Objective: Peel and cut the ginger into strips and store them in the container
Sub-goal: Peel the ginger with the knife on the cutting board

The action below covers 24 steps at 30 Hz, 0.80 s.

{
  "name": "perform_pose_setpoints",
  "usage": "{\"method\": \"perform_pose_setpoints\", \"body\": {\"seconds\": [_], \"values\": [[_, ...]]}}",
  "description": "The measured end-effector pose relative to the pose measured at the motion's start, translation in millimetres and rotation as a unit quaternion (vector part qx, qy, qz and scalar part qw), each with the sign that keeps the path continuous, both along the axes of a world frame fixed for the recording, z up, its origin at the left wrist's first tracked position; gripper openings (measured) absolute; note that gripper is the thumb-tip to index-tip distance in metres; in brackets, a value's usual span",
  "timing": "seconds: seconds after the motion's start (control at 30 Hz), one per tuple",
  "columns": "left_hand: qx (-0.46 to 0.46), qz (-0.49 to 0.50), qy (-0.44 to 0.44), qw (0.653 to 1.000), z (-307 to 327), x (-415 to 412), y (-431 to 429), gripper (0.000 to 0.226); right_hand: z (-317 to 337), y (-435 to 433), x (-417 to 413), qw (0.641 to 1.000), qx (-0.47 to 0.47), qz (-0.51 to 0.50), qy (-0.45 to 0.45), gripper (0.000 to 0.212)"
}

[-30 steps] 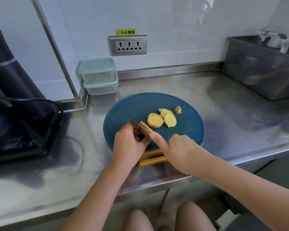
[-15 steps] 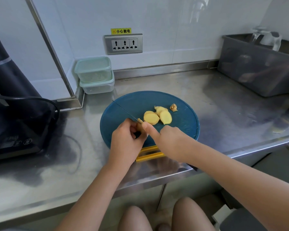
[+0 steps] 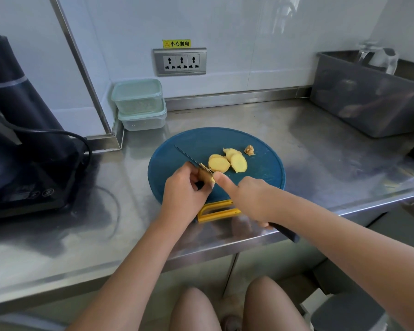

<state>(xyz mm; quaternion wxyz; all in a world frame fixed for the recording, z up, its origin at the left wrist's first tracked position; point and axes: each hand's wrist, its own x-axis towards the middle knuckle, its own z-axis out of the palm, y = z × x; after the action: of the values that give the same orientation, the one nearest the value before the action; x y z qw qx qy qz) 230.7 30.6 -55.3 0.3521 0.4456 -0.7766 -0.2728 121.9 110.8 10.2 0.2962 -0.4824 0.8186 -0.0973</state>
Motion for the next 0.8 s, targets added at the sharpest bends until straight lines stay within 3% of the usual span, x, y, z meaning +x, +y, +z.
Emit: {"method": "perform_pose_setpoints", "body": {"seconds": [0.17,0.33,0.5,0.57,0.67,0.8], "values": [[-0.013,-0.005,0.009,1.000,-1.9,-1.4,0.6,0.021,11.5,-9.3,7.1,0.998,-0.032,0.060,-0.001,0.057],[-0.011,-0.004,-0.004,1.000,-1.4,-1.6,0.4,0.022,15.5,-37.0,25.1,0.998,0.024,0.038,0.053,0.067],[-0.020,0.002,-0.001,1.000,-2.5,-2.6,2.0,0.021,-6.5,-13.5,4.3,0.996,-0.074,0.038,-0.022,0.068],[-0.020,0.003,-0.003,1.000,-2.9,-3.3,1.4,0.022,-11.2,-0.1,2.5,0.999,-0.047,-0.009,-0.024,0.064],[-0.033,0.007,-0.034,0.999,-3.6,-4.7,2.6,0.025,-15.1,4.5,1.9,0.997,0.021,-0.069,-0.020,0.079],[-0.060,0.020,-0.034,0.997,-2.4,-6.3,3.0,0.027,-7.6,-4.2,-0.3,0.997,0.058,-0.053,0.005,0.086]]}}
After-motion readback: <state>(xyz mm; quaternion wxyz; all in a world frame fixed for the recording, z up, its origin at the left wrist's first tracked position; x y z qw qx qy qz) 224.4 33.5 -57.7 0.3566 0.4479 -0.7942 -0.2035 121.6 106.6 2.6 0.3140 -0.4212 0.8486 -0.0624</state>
